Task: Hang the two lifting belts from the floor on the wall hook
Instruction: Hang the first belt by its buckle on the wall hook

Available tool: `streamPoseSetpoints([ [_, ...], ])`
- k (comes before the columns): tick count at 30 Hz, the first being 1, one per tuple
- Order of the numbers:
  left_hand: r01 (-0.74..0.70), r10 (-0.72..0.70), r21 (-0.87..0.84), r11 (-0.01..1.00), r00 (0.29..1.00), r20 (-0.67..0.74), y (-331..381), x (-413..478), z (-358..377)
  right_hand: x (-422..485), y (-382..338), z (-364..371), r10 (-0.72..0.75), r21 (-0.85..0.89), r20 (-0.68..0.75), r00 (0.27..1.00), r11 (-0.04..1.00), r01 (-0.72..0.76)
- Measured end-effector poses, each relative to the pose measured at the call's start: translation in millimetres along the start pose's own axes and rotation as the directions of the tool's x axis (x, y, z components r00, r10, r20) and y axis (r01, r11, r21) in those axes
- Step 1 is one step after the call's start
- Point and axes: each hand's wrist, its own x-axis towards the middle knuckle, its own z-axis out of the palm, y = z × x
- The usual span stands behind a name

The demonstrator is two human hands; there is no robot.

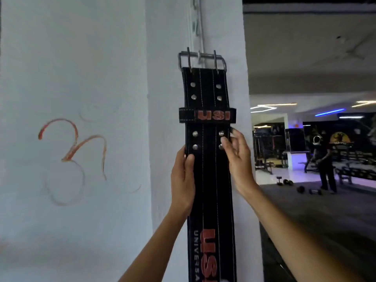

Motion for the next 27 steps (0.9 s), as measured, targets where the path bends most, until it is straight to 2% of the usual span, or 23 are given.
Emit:
streamPoseSetpoints([
  [5,0.320,-0.325,-0.148,0.936,0.946,-0.008,-42.4,-84.8,-12.8,-97.9,45.0,-19.2,0.281,0.059,-0.111,0.953,0.959,-0.276],
  [10,0.530,-0.518,-0.193,0.826,0.848,0.109,-66.6,-154.1,-26.8,-169.3,64.4,-32.8,0.479,-0.002,-0.142,0.866,0.875,-0.484],
  [18,0.615,-0.603,-0.179,0.768,0.788,0.126,-63.5,-171.3,-31.6,-185.8,66.2,-41.5,0.617,-0.088,-0.071,0.784,0.779,-0.621],
  [20,0.660,-0.653,-0.158,0.735,0.751,0.100,-61.3,-183.1,-34.2,-196.8,69.8,-42.9,0.653,-0.087,-0.075,0.754,0.749,-0.657],
  [22,0.737,-0.738,-0.111,0.666,0.673,0.042,-60.4,-215.6,-44.3,-232.5,80.0,-48.0,0.725,-0.114,-0.099,0.682,0.672,-0.731],
  [23,0.781,-0.783,-0.084,0.618,0.622,0.014,-61.9,-240.4,-52.0,-258.8,85.2,-52.5,0.774,-0.134,-0.122,0.621,0.607,-0.783],
  [27,0.942,-0.940,0.044,0.334,0.336,-0.064,-64.6,-368.8,-105.2,-403.7,85.8,-73.4,0.943,-0.186,-0.202,0.264,0.228,-0.956],
])
